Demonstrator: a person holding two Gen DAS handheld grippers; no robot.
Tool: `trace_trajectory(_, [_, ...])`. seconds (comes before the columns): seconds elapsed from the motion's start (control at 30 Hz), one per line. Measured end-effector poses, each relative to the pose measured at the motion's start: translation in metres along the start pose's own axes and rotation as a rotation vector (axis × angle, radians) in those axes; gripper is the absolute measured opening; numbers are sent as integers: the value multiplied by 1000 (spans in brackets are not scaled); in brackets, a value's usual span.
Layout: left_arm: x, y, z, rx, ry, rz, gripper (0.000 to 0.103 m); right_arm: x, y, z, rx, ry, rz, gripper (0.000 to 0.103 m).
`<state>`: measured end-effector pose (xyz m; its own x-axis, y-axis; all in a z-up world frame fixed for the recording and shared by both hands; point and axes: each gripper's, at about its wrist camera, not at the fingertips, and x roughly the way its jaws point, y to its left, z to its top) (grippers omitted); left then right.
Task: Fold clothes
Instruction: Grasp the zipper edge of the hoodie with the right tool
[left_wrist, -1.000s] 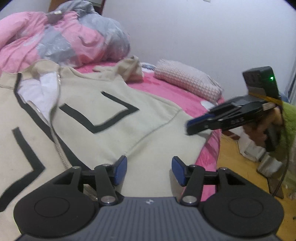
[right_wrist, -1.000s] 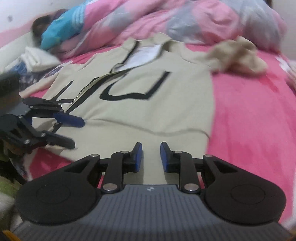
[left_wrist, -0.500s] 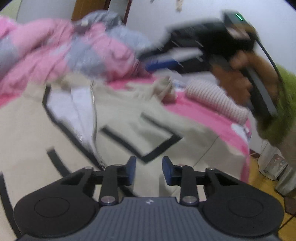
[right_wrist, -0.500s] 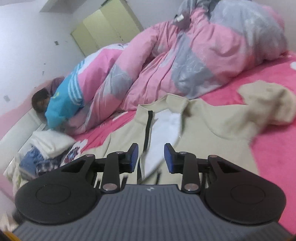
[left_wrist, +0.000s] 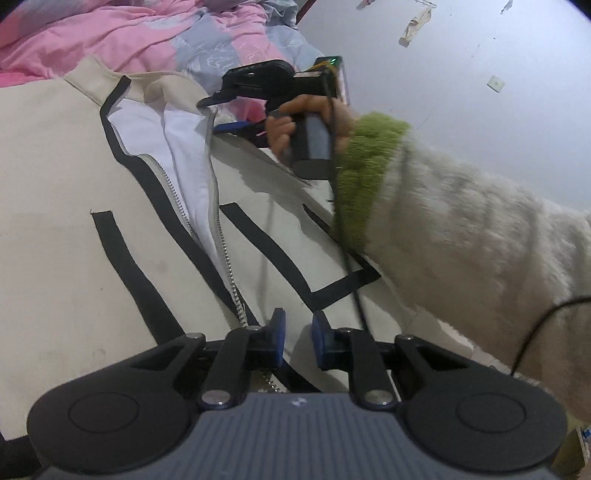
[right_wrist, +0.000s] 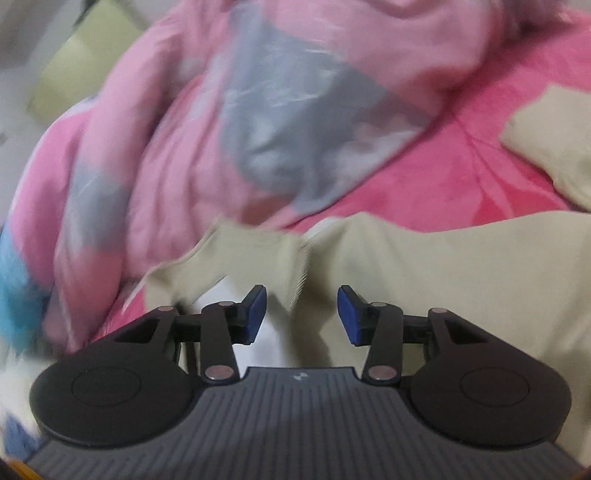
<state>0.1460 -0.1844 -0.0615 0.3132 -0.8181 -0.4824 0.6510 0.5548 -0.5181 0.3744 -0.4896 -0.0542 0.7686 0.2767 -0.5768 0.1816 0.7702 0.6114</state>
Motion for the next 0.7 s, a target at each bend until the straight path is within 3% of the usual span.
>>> trace_trajectory(0.1, [-1,1,0,-6,-3,-7,17,8,-7,2,40,-11,78,39])
trace_trajectory(0.17, [-2,1,-2,-9,-4,-9,17,4,-1,-1,25,-34,136,7])
trace_trajectory(0.27, [-1,0,-2,-7,-6,-8,17,-3,18,-7,-64,-79,182,6])
trace_trajectory(0.37, [1,1,-2,-6,-8,-8,17,0,55,-17,-275,-96,184,6])
trace_trajectory(0.6, [-1,1,-3,-19,-14,-17,17,14,115,-48,-614,-66,205,5])
trace_trajectory(0.63, [-6,1,-2,-26,-29,-25,18,17,122,-53,-655,-59,206,5])
trace_trajectory(0.7, [-15,3,-1,-41,-57,-40,29,23,122,-54,-663,-56,194,5])
